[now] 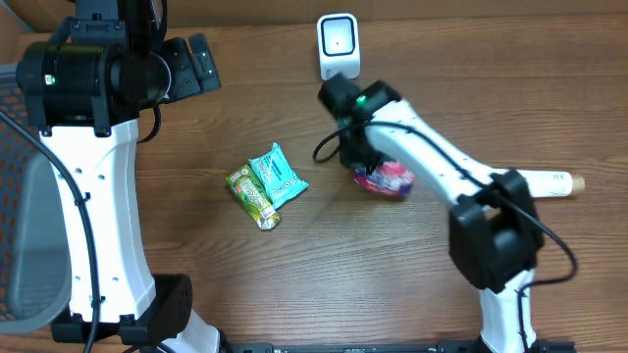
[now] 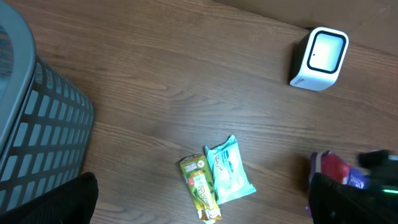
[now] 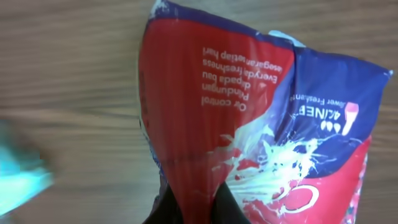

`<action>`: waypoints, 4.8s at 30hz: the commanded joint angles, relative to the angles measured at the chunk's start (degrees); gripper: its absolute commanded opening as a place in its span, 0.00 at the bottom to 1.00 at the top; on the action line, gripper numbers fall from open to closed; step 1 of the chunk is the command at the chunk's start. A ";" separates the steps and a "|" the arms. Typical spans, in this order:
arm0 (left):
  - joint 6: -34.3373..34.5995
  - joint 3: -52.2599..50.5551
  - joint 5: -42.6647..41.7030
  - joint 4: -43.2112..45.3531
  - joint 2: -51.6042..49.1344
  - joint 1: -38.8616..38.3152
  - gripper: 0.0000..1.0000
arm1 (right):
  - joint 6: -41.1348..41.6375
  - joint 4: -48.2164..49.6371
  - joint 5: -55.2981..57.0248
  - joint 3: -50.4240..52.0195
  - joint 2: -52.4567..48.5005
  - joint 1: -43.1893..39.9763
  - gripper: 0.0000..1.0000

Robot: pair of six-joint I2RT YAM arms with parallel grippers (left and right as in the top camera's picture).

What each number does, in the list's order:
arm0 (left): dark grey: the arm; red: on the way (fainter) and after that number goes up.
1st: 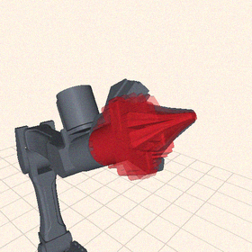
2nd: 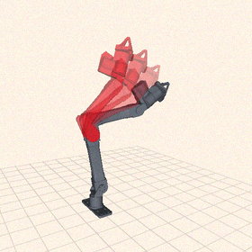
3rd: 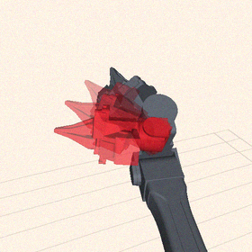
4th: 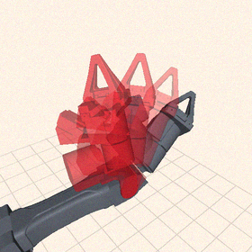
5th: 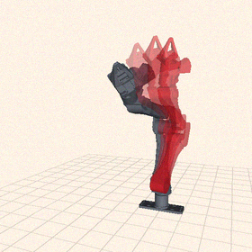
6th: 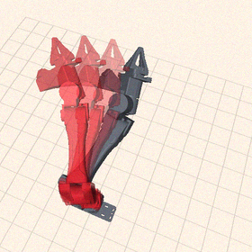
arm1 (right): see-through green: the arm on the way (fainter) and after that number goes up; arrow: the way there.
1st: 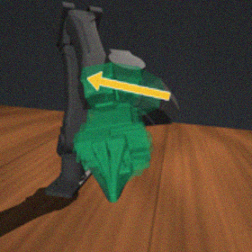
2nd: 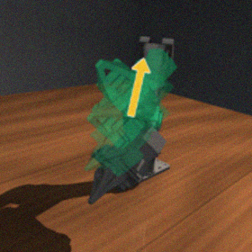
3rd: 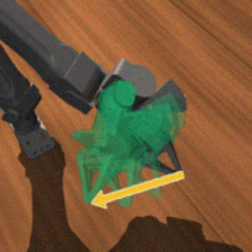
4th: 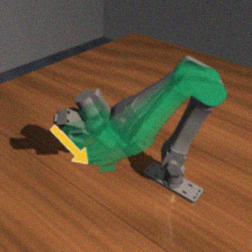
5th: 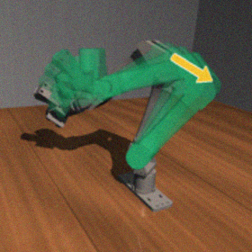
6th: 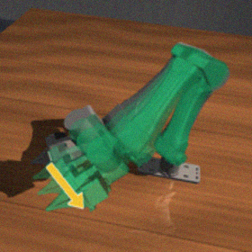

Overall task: Scan the item barcode
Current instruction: 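Lift the red bag and hold it up to the white scanner, then lower the red bag onto the table center and release, then withdraw the right gripper to the right of the bag, then grasp the purple snack bag's right edge with the right gripper, then lift the purple bag and hold it up to the white scanner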

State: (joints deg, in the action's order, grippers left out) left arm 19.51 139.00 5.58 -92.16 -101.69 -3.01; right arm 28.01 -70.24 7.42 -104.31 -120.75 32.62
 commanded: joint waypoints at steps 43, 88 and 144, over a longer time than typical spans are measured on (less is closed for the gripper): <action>0.63 -0.11 -0.31 0.04 0.11 -0.02 0.99 | -14.45 21.88 -28.04 29.99 12.07 -27.58 0.39; 0.63 -0.11 -0.31 0.04 0.11 -0.02 1.00 | -36.85 19.10 -44.89 28.92 4.66 -28.26 0.72; 0.63 -0.11 -0.33 0.04 0.11 -0.02 1.00 | -19.43 12.20 -6.78 12.39 38.53 -7.63 0.18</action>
State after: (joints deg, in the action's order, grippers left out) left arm 19.51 139.00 5.58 -92.16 -101.69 -3.01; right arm 6.46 -58.28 -11.68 -86.21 -81.60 22.26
